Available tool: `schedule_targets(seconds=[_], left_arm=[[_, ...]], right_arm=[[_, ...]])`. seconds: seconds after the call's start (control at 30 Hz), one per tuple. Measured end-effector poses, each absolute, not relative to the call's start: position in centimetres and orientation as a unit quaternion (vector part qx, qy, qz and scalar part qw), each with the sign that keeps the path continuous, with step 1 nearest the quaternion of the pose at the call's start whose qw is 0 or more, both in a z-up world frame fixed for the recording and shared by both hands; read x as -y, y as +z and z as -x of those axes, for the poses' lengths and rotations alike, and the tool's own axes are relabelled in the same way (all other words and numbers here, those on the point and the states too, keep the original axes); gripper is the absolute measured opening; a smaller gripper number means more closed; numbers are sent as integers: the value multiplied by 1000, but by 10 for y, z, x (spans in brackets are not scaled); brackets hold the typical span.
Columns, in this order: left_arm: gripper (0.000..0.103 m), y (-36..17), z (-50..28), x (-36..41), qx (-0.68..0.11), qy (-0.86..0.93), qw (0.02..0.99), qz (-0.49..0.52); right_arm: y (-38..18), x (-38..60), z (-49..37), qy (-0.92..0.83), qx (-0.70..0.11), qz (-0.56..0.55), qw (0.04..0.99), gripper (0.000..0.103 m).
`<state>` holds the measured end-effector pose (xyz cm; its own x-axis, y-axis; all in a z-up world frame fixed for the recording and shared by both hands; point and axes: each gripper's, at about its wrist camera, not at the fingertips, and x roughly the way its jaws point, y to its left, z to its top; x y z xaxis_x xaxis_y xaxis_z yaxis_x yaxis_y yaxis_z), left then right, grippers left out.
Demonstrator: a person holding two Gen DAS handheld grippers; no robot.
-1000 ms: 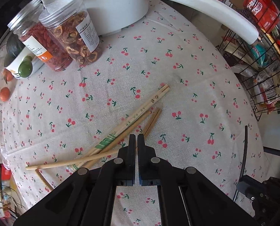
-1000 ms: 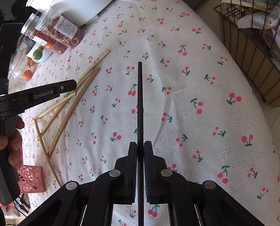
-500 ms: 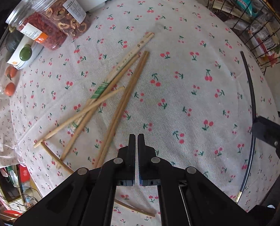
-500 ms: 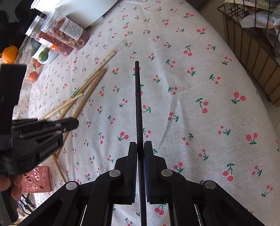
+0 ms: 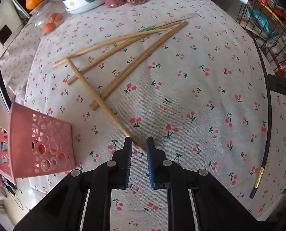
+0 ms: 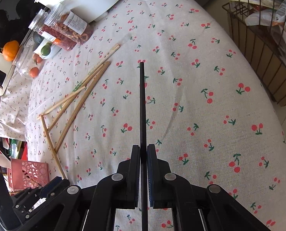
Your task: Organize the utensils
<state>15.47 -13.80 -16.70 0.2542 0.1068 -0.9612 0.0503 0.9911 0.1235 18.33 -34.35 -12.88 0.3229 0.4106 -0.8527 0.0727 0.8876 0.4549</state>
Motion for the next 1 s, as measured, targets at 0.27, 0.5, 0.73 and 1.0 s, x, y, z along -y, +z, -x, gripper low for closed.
schedule_targets(seconds=[0.27, 0.5, 0.73, 1.0], left_arm=[[4, -164, -126, 139, -585, -58, 808, -31], [4, -158, -65, 130, -591, -155, 790, -46], [35, -156, -37, 102, -562, -121, 818, 19], [21, -168, -15, 117, -513, -97, 851, -56]], right_arm=[[-123, 346, -175, 114, -566, -207, 790, 5], [-129, 340, -165, 122, -579, -189, 783, 5], [-143, 346, -162, 105, -598, -196, 770, 20], [-155, 326, -171, 91, -591, -152, 787, 43]])
